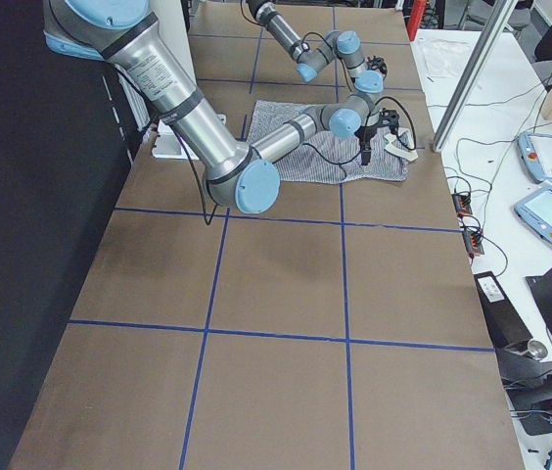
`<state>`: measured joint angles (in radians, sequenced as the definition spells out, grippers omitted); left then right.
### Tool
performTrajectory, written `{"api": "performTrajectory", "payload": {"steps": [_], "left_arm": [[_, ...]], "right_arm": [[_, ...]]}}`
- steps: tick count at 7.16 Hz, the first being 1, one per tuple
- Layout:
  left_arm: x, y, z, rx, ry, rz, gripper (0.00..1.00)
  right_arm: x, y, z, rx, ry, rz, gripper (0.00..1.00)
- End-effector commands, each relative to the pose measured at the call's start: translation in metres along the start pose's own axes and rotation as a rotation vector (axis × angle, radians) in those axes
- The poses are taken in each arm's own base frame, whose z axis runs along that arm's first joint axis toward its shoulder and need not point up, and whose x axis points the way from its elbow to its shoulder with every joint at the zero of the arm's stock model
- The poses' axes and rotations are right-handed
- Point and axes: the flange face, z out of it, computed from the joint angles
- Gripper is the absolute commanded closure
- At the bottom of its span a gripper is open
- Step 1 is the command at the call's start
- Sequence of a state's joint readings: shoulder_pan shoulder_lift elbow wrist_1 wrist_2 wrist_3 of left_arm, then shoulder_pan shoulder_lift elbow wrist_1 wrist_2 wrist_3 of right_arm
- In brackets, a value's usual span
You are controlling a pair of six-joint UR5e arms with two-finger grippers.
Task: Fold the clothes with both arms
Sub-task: 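Fold the sleeve nearest the left gripper inward over the shirt body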
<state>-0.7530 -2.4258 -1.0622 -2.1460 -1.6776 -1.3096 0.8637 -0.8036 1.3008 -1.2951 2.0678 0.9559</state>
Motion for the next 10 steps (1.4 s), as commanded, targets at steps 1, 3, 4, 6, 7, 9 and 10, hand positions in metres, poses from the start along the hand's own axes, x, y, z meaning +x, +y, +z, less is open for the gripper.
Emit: {"api": "performTrajectory", "payload": {"steps": [1,3,4,6,7,9,10], "left_arm": [[-0.004,0.044,0.015,-0.063,-0.007,0.023,0.00],[-0.009,0.046,0.017,-0.066,-0.012,0.030,0.07],[-0.012,0.047,0.018,-0.068,-0.015,0.032,0.10],[-0.009,0.046,0.016,-0.069,-0.012,0.032,0.21],[-0.004,0.046,0.010,-0.067,0.002,0.033,0.36],[0.001,0.045,0.000,-0.070,-0.008,0.032,0.61],[0.004,0.045,-0.008,-0.070,-0.016,0.031,0.60]], "right_arm": [[0.000,0.000,0.000,-0.001,0.001,0.000,0.00],[-0.001,0.000,0.000,-0.002,0.000,0.002,0.00],[-0.001,0.000,-0.001,-0.001,-0.001,0.001,0.00],[0.000,0.000,0.000,-0.002,0.000,0.002,0.00],[0.000,0.000,0.000,-0.003,0.001,0.003,0.00],[0.001,0.000,0.001,-0.002,0.003,0.002,0.00],[0.001,0.000,0.001,-0.002,0.003,0.002,0.00]]}}
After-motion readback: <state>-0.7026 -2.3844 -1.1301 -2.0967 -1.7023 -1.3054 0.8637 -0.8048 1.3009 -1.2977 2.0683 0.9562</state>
